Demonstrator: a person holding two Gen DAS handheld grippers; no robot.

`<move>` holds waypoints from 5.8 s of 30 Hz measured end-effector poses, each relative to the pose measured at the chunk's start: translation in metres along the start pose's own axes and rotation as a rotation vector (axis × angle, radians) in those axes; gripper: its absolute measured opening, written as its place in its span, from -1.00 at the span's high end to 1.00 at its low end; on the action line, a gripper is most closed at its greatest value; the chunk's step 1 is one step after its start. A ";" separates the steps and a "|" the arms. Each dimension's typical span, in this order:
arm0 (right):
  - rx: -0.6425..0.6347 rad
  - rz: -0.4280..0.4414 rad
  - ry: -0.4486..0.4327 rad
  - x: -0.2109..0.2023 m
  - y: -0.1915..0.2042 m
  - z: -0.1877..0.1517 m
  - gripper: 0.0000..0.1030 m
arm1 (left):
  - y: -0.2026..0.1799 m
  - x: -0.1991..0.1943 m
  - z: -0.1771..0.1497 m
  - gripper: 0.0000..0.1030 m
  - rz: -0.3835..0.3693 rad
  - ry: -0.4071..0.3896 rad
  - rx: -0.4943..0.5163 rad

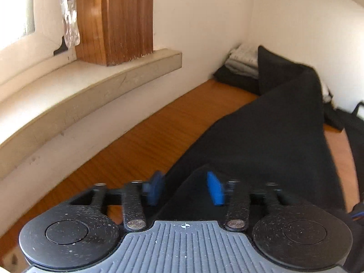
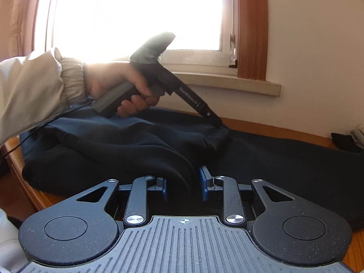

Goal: Fold clothes

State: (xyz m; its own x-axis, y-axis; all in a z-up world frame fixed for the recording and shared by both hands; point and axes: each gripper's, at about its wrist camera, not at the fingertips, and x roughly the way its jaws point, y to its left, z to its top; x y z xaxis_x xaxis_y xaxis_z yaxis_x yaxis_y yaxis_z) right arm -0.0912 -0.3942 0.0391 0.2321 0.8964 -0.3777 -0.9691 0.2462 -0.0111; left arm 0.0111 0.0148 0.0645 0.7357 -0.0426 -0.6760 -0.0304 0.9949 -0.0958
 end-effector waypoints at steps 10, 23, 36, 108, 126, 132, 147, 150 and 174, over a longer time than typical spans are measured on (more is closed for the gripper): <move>0.003 -0.015 -0.076 -0.009 0.007 0.001 0.63 | -0.013 -0.022 0.002 0.87 0.117 -0.181 0.010; 0.034 0.016 -0.039 -0.041 -0.013 0.000 0.56 | -0.007 -0.001 -0.009 0.65 0.183 -0.171 -0.027; 0.002 0.062 -0.003 -0.012 -0.011 0.012 0.58 | -0.012 -0.057 -0.029 0.11 0.169 -0.219 -0.054; 0.139 -0.277 0.014 -0.011 0.037 -0.022 0.81 | 0.006 -0.024 -0.013 0.21 -0.013 -0.053 0.083; 0.156 -0.272 -0.011 -0.013 0.037 -0.028 0.81 | -0.045 -0.057 -0.053 0.52 -0.082 -0.098 0.221; 0.155 -0.273 -0.013 -0.012 0.038 -0.028 0.81 | -0.028 -0.068 -0.046 0.24 -0.078 -0.104 0.218; 0.146 -0.283 -0.015 -0.011 0.043 -0.028 0.81 | 0.063 -0.018 0.008 0.72 -0.196 0.009 -0.238; 0.138 -0.284 -0.011 -0.011 0.043 -0.027 0.81 | 0.052 -0.008 0.006 0.72 -0.245 0.047 -0.250; 0.147 -0.280 -0.028 -0.012 0.045 -0.031 0.78 | 0.066 0.019 -0.011 0.61 -0.313 -0.008 -0.801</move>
State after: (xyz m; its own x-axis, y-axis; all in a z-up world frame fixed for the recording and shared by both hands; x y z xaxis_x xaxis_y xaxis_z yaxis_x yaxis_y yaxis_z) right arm -0.1401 -0.4050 0.0143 0.4925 0.7954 -0.3532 -0.8453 0.5338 0.0236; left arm 0.0160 0.0791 0.0374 0.7946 -0.3007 -0.5274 -0.2912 0.5734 -0.7658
